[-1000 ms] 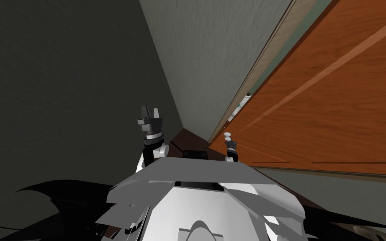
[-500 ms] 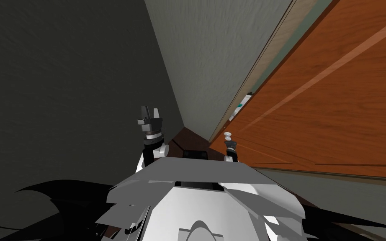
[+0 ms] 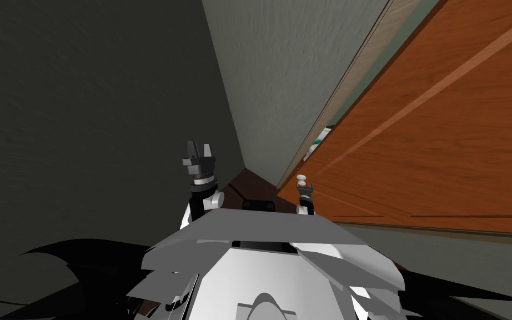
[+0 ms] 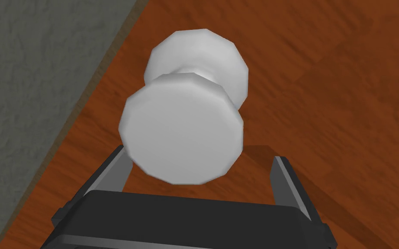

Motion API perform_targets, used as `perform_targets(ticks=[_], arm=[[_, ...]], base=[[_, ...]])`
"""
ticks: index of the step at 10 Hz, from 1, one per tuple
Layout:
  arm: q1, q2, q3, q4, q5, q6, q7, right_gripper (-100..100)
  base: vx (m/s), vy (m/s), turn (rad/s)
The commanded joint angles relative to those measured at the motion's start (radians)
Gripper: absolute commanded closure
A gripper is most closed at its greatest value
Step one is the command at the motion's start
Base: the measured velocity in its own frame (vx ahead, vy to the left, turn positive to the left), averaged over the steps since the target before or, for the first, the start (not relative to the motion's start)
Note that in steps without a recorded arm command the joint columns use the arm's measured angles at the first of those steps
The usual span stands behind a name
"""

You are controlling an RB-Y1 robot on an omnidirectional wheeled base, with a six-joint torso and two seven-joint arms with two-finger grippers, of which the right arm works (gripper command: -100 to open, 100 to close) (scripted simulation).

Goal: Pull the door open

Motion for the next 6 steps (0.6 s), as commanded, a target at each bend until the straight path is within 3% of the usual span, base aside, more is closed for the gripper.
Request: perform_targets(ticks=[1,6], arm=[[0.009,0.016,0.004,-0.033,-0.003,0.014,-0.015,-100],[-0.013,0.061,0.011,-0.059,-0.036,0.035,-0.134,-100]], base=[[-0.108,0.027,0.029],[-0.108,0.002,0.013]])
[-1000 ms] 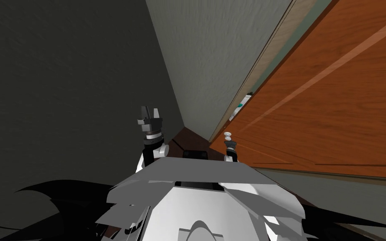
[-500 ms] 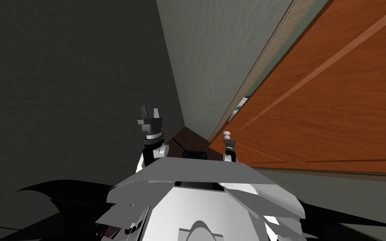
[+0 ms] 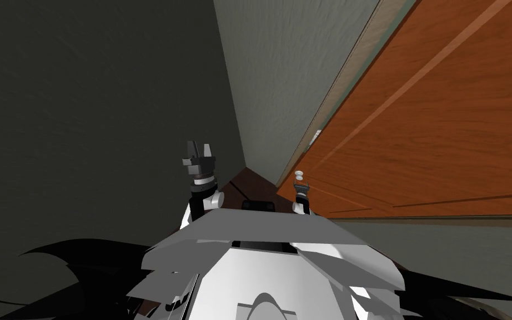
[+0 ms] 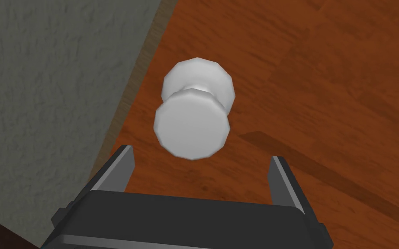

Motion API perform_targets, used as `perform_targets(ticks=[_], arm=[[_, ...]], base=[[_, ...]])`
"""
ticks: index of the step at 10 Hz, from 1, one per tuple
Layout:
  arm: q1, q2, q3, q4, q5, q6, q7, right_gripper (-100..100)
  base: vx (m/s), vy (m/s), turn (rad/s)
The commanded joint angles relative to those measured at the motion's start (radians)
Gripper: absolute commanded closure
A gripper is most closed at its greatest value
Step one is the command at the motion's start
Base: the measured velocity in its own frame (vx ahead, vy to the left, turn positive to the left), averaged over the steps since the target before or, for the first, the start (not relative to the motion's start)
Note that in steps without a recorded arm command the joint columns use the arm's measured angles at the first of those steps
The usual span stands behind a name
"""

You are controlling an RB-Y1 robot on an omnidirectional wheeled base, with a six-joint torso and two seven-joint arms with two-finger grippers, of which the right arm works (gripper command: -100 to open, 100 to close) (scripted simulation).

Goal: Pull the door open

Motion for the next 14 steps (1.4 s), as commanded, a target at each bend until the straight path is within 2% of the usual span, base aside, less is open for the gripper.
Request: perform_targets(ticks=[1,11,13,14], arm=[[-0.012,0.013,0.002,0.0,-0.011,0.005,-0.039,-100],[-0.053,0.1,0.015,-0.047,-0.072,0.043,-0.256,-100],[-0.058,0.112,0.017,-0.053,-0.08,0.048,-0.284,-100],[-0.054,0.109,0.016,-0.058,-0.077,0.051,-0.271,-100]], base=[[-0.084,-0.015,0.016],[-0.098,-0.004,0.011],[-0.1,-0.009,0.008],[-0.043,-0.004,0.002]])
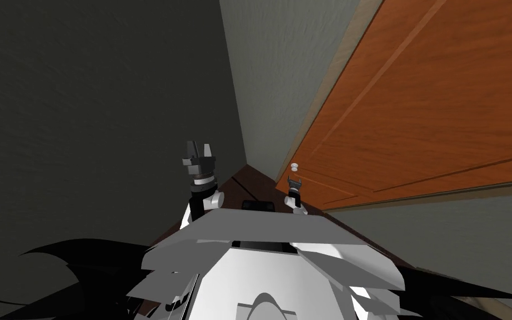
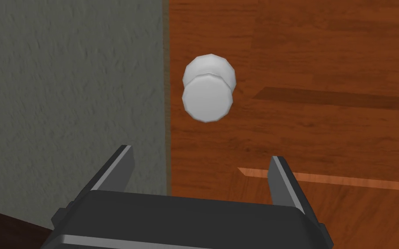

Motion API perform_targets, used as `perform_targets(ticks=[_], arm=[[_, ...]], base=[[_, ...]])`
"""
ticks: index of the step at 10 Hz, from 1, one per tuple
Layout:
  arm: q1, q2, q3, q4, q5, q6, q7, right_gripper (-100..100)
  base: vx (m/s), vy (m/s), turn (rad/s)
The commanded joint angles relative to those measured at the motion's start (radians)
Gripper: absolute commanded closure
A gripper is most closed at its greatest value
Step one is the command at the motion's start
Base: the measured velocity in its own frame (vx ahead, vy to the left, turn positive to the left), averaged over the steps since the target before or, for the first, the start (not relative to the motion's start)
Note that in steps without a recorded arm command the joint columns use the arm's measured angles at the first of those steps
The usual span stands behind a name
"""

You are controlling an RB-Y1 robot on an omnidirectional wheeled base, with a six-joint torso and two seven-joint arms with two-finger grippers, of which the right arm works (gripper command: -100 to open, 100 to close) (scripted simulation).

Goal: Pull the door open

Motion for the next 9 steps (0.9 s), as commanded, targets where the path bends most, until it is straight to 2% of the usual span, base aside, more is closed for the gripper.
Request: perform_targets(ticks=[1,3,4,9], arm=[[0.011,-0.03,-0.005,0.008,-0.005,-0.006,-0.027,-100],[0.025,-0.062,-0.011,0.018,-0.01,-0.012,-0.058,-100],[0.025,-0.062,-0.011,0.018,-0.01,-0.012,-0.058,-100],[0.06,-0.144,-0.026,0.043,-0.025,-0.03,-0.142,-100]], base=[[0.109,0.001,0.11],[0.211,0.013,0.095],[0.131,-0.032,0.013],[0.172,-0.024,0.086]])
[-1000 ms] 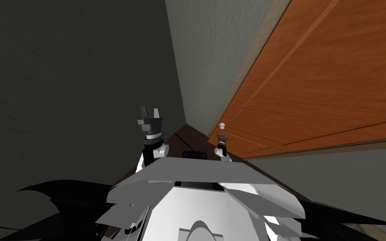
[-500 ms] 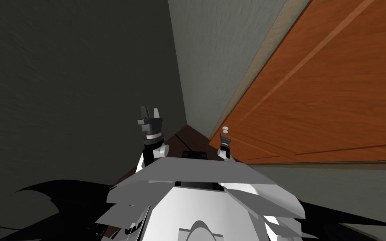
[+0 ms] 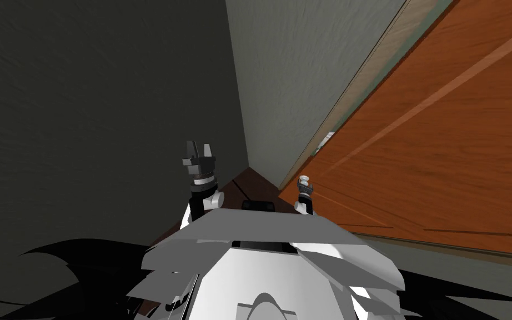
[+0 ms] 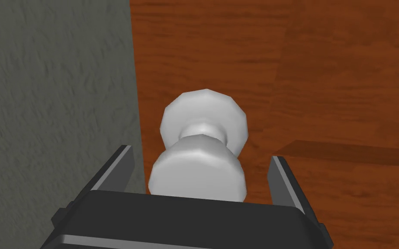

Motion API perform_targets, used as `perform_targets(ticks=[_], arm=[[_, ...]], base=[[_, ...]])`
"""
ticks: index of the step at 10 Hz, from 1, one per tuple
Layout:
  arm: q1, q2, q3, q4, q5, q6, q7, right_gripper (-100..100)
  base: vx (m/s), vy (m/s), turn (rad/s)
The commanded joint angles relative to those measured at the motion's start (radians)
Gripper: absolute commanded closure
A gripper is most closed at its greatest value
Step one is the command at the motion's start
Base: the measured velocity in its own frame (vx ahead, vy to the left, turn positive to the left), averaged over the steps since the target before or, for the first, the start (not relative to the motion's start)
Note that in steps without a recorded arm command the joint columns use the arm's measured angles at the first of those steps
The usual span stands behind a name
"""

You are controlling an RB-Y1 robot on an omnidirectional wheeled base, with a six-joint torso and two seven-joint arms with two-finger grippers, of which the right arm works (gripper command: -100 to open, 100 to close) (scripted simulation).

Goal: Pull the door open

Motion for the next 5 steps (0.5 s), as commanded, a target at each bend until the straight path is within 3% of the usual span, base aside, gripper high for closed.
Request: perform_targets(ticks=[1,2,3,5], arm=[[-0.01,-0.014,-0.002,0.033,-0.002,-0.018,-0.014,-100],[-0.007,-0.01,-0.001,0.02,-0.001,-0.008,-0.01,-100],[-0.007,-0.01,-0.001,0.02,-0.001,-0.008,-0.01,100],[-0.007,-0.01,-0.001,0.02,-0.001,-0.008,-0.01,100]], base=[[0.12,-0.011,0.018],[0.041,-0.006,0.0],[0.0,-0.004,-0.018],[-0.015,-0.002,0.009]])
